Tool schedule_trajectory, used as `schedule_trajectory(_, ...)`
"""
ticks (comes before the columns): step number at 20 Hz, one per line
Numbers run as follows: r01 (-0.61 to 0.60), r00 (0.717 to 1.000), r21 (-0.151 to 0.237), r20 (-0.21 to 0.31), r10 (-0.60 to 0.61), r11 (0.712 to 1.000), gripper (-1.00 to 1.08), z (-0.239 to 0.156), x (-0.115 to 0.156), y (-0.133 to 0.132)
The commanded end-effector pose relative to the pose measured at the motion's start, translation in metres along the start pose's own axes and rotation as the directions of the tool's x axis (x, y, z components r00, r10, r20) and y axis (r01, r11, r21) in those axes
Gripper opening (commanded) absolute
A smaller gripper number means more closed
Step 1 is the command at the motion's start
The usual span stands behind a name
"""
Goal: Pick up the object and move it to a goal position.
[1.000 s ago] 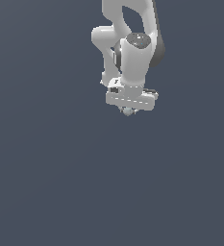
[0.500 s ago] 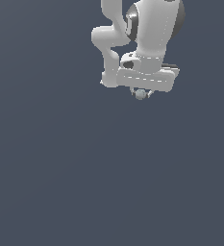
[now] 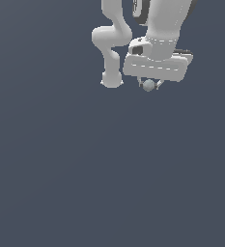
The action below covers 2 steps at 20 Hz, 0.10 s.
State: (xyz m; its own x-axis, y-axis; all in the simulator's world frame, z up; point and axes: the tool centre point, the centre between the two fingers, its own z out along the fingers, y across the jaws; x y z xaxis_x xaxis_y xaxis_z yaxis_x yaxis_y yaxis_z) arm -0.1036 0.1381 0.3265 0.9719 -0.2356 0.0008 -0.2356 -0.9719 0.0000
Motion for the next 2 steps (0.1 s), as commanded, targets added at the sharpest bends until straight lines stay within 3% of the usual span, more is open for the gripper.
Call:
schedule_trajectory(1, -0.001, 1.000, 0.000, 0.001, 0.001, 1.000, -1.00, -0.0033, -0.0002, -0.0017)
schedule_trajectory(2, -0.001, 1.000, 0.000, 0.001, 0.001, 1.000, -1.00, -0.0035, -0.0002, -0.0018)
